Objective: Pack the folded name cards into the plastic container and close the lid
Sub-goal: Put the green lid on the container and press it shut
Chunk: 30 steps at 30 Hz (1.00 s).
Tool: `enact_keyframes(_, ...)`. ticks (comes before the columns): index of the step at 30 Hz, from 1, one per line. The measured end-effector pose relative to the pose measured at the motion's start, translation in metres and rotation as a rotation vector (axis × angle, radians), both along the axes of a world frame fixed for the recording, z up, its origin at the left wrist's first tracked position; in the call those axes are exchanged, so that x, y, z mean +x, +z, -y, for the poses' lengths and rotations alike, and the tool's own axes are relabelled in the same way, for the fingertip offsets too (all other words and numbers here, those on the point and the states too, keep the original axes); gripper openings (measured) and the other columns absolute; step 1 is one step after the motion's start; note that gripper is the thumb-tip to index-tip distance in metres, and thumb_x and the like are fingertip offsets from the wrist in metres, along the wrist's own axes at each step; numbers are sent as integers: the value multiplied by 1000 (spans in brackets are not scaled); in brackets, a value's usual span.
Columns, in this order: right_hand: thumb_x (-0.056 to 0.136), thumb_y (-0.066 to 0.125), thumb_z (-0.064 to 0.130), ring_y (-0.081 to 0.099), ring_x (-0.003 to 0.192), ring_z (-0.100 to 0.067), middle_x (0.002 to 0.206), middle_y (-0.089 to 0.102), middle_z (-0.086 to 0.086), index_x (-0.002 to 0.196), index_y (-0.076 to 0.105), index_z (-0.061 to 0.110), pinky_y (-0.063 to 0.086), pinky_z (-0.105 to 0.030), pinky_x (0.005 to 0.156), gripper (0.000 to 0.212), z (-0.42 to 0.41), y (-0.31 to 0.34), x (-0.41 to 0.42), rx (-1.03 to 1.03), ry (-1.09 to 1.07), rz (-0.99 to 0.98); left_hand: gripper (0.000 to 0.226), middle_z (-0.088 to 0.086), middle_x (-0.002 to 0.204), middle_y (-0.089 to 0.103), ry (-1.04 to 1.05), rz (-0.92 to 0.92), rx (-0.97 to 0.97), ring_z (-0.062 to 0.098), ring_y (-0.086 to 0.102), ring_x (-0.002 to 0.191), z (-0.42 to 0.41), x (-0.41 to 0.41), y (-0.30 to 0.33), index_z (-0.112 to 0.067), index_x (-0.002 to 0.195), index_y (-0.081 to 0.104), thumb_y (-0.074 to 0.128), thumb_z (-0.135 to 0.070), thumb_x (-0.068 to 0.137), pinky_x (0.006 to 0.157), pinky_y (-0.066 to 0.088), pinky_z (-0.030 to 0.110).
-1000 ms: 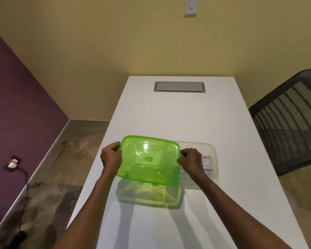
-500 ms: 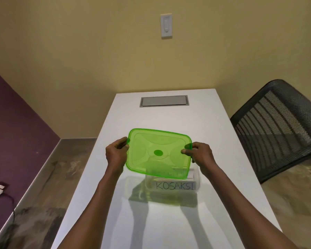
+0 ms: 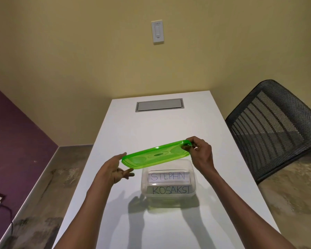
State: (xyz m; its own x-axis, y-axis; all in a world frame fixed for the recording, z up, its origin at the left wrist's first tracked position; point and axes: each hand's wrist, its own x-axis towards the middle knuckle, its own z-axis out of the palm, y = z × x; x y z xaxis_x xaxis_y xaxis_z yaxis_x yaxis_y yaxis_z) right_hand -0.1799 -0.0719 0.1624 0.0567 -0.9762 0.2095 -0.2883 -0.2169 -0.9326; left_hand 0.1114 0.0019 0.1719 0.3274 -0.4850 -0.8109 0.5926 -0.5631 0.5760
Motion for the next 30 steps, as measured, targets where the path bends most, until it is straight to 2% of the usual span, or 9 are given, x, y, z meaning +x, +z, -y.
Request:
enact_keyframes(3,75,72,2,56,78,-11,73,61,12,76,67,38,42,-15,64,36,-2,-3,-1,-64,-24,-29,66,47,134,31,-11,-108,-29,52,61,101,-2,-3,3,9,140,28,66,-10,89,56,57,46)
enact_keyframes(8,76,70,0,58,80,-18,80,62,-2,82,70,32,49,-32,71,32,-4,-6,-2,-40,-11,-8,41,39,123,54,16,-261,-77,33,71,55,-6,-6,6,22,125,42,54,-2,94,55,59,32)
enact_keyframes(13,78,71,2,57,82,-15,88,66,-4,87,74,31,49,-25,71,31,-3,-7,-5,-10,4,2,20,32,106,64,18,-170,-106,35,72,64,-11,-8,10,15,108,56,55,7,90,54,60,33)
enact_keyframes(16,81,68,-2,60,84,-8,97,68,6,100,72,30,47,-10,67,38,0,-10,-10,17,22,-35,6,23,71,70,6,-101,-107,29,70,54,-11,-10,14,13,91,58,57,7,89,52,58,30)
enact_keyframes(18,84,59,-6,63,87,-11,102,70,6,108,70,23,52,-14,73,39,3,-15,-15,99,25,-24,6,19,57,68,-3,-53,-109,25,69,52,-11,-9,13,11,86,58,58,6,89,47,57,28)
enact_keyframes(21,93,54,5,68,79,-19,100,72,-12,107,69,7,58,-32,70,21,7,-20,-19,414,10,232,10,18,59,70,-23,-23,-131,23,68,46,-10,-8,8,11,84,60,56,5,91,48,57,29)
enact_keyframes(24,95,58,27,70,68,-20,85,74,-15,94,70,2,58,-31,61,27,7,-18,-20,611,70,402,9,16,60,71,-34,27,-164,20,68,47,-9,-8,-1,9,85,60,55,4,91,50,57,28)
enact_keyframes(27,88,68,22,69,73,-21,93,73,-19,94,73,5,59,-35,67,19,8,-18,-20,578,107,292,7,14,63,72,-19,61,-196,18,69,47,-9,-12,-10,4,86,62,57,4,90,49,57,28)
enact_keyframes(30,81,75,13,69,78,-23,95,72,-17,113,64,6,57,-40,78,35,10,-22,-20,567,58,158,12,12,86,72,-15,59,-254,18,72,56,-10,-14,-21,-1,95,66,55,3,92,45,57,25)
